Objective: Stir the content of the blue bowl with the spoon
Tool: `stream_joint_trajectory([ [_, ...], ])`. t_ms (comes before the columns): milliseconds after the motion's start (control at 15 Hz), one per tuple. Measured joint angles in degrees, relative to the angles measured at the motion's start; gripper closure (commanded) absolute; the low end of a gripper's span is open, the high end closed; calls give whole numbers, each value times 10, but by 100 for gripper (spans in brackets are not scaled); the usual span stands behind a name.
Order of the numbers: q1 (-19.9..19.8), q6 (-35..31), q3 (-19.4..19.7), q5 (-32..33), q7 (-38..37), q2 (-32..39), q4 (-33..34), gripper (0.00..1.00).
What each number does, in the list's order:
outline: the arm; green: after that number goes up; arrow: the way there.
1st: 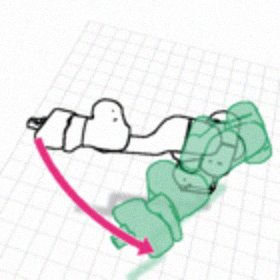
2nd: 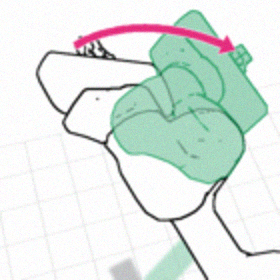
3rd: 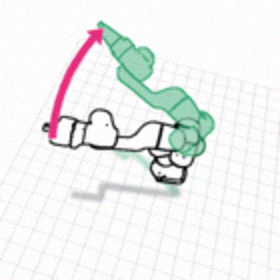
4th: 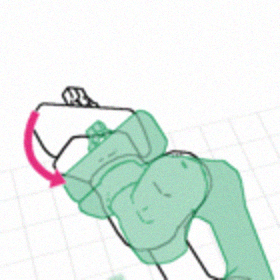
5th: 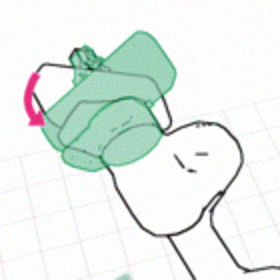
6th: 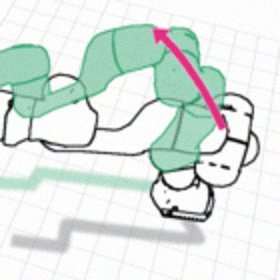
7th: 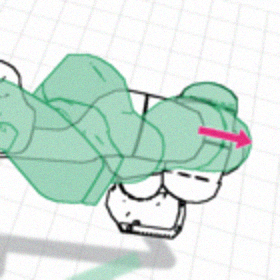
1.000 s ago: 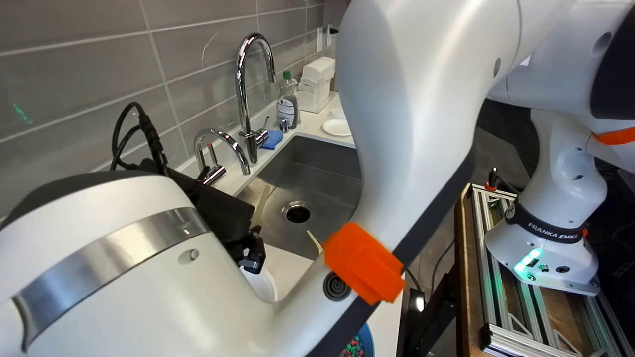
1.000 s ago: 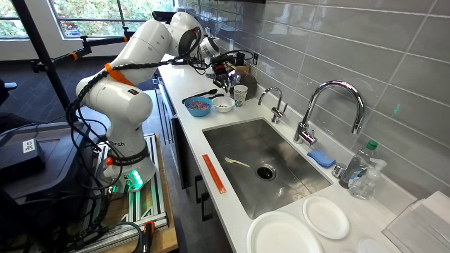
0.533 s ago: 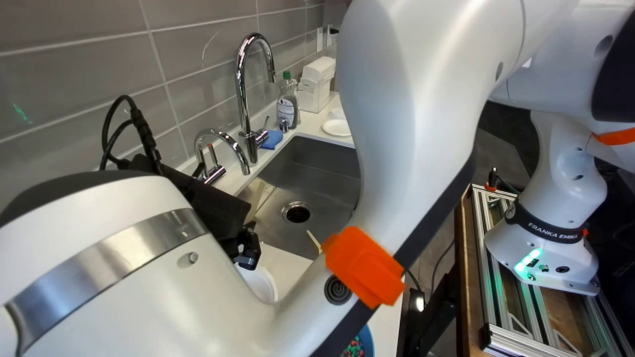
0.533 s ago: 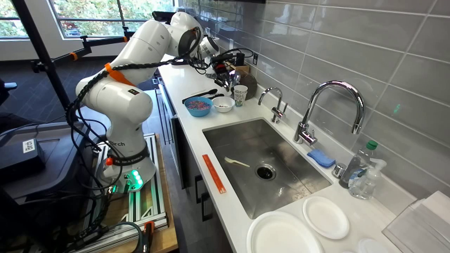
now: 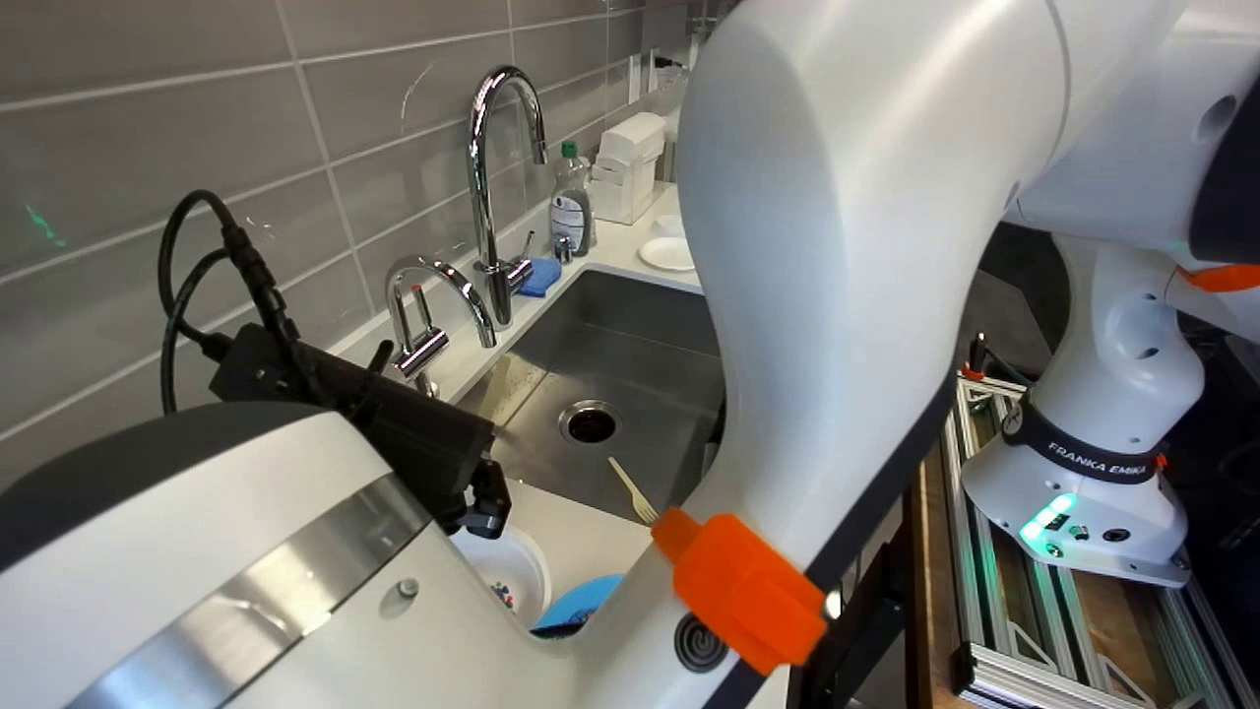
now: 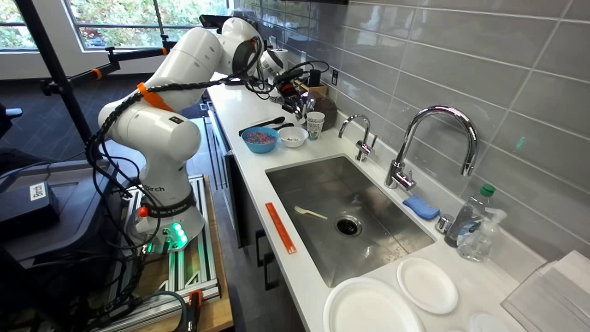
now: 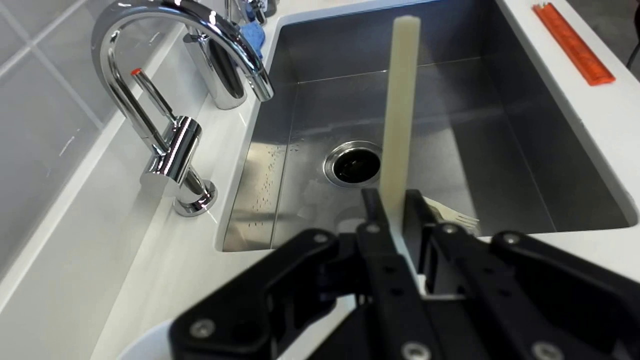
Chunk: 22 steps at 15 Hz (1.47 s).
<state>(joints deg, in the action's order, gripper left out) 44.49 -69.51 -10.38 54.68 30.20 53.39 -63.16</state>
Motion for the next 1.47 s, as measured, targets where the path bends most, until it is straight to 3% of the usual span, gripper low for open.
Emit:
stream_joint_trajectory([
  [867, 28, 55, -1, 26, 41, 2, -1, 96],
  [1200, 11, 53, -13, 12, 46, -12, 0, 96],
  [1467, -21, 29, -32, -40, 45, -39, -7, 96],
])
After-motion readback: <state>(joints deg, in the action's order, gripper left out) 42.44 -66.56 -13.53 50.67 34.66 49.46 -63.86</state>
